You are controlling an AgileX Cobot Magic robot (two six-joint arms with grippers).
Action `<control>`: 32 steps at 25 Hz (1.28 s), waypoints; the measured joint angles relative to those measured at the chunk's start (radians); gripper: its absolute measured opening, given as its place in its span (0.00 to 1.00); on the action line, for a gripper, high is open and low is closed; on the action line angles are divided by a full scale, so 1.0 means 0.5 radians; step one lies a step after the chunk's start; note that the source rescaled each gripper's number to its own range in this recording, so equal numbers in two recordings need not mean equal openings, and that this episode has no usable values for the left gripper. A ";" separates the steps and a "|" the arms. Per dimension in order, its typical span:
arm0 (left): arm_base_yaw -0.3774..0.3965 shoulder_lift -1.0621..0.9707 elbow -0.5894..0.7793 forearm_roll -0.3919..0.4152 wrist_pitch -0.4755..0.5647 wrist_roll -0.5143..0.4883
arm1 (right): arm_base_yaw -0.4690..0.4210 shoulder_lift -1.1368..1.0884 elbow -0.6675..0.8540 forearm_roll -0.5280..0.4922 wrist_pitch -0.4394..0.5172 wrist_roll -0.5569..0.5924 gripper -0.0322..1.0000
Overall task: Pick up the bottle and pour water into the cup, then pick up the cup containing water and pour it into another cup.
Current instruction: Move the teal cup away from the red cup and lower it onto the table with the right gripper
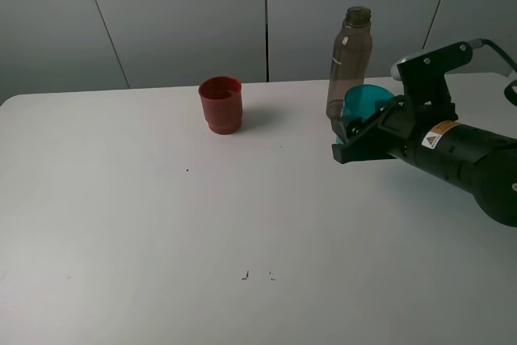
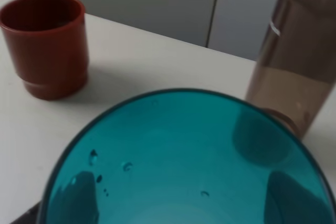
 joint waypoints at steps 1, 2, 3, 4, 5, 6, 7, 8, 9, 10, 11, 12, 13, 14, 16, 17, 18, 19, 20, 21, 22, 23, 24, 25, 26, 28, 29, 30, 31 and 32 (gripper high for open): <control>0.000 0.000 0.000 0.000 0.000 0.000 | -0.032 0.021 0.004 -0.001 -0.009 -0.004 0.18; 0.000 0.000 0.000 0.000 0.000 0.000 | -0.075 0.046 0.008 -0.013 -0.020 -0.004 0.18; 0.000 0.000 0.000 0.000 0.000 0.000 | -0.120 0.076 0.008 -0.021 -0.033 -0.004 0.18; 0.000 0.000 0.000 0.000 0.000 0.000 | -0.164 0.108 0.008 -0.036 -0.044 -0.008 0.18; 0.000 0.000 0.000 0.000 0.000 0.000 | -0.199 0.152 0.008 -0.051 -0.062 -0.004 0.18; 0.000 0.000 0.000 0.000 0.000 0.000 | -0.238 0.202 0.008 -0.063 -0.082 0.009 0.18; 0.000 0.000 0.000 0.000 0.000 0.000 | -0.267 0.247 0.008 -0.068 -0.111 0.017 0.18; 0.000 0.000 0.000 0.000 0.000 0.000 | -0.284 0.301 0.008 -0.068 -0.165 0.030 0.18; 0.000 0.000 0.000 0.000 0.000 0.000 | -0.294 0.356 0.008 -0.068 -0.245 0.044 0.18; 0.000 0.000 0.000 0.000 0.000 0.000 | -0.297 0.407 0.008 -0.052 -0.324 0.052 0.18; 0.000 0.000 0.000 0.000 0.000 0.000 | -0.297 0.448 0.008 -0.034 -0.428 0.073 0.18; 0.000 0.000 0.000 0.000 0.000 0.000 | -0.297 0.497 0.008 -0.019 -0.530 0.103 0.18; 0.000 0.000 0.000 0.000 0.000 0.000 | -0.297 0.545 0.008 -0.011 -0.623 0.137 0.18; 0.000 0.000 0.000 0.000 0.000 0.000 | -0.297 0.587 0.008 -0.001 -0.687 0.170 0.18; 0.000 0.000 0.000 0.000 0.000 0.000 | -0.297 0.682 -0.003 0.029 -0.781 0.252 0.18; 0.000 0.000 0.000 0.000 0.000 0.000 | -0.297 0.728 -0.018 0.033 -0.796 0.281 0.18; 0.000 0.000 0.000 0.000 0.000 0.000 | -0.297 0.762 -0.033 0.033 -0.811 0.307 0.18; 0.000 0.000 0.000 0.000 0.000 0.000 | -0.297 0.797 -0.042 0.033 -0.815 0.330 0.18; 0.000 0.000 0.000 0.000 0.000 0.000 | -0.297 0.827 -0.058 0.033 -0.819 0.347 0.18; 0.000 0.000 0.000 0.000 0.000 0.000 | -0.297 0.848 -0.073 0.033 -0.818 0.355 0.18; 0.000 0.000 0.000 0.000 0.000 0.000 | -0.297 0.867 -0.080 0.033 -0.819 0.367 0.18; 0.000 0.000 0.000 0.000 0.000 0.000 | -0.297 0.881 -0.085 0.033 -0.823 0.371 0.18; 0.000 0.000 0.000 0.000 0.000 0.000 | -0.297 0.890 -0.094 0.033 -0.828 0.372 0.18; 0.000 0.000 0.000 0.000 0.000 0.000 | -0.297 0.890 -0.097 0.033 -0.828 0.372 0.18; 0.000 0.000 0.000 0.000 0.000 0.000 | -0.297 0.890 -0.097 0.033 -0.828 0.376 0.18; 0.000 0.000 0.000 0.000 0.000 0.000 | -0.297 0.890 -0.097 0.033 -0.828 0.380 0.18; 0.000 0.000 0.000 0.000 0.000 0.004 | -0.297 0.890 -0.097 0.033 -0.824 0.385 0.18; 0.000 0.000 0.000 0.000 0.000 0.008 | -0.297 0.890 -0.097 0.033 -0.820 0.389 0.18; 0.000 0.000 0.000 0.000 0.000 0.008 | -0.297 0.890 -0.097 0.033 -0.817 0.392 0.18; 0.000 0.000 0.000 0.000 0.000 0.008 | -0.297 0.890 -0.097 0.033 -0.816 0.396 0.18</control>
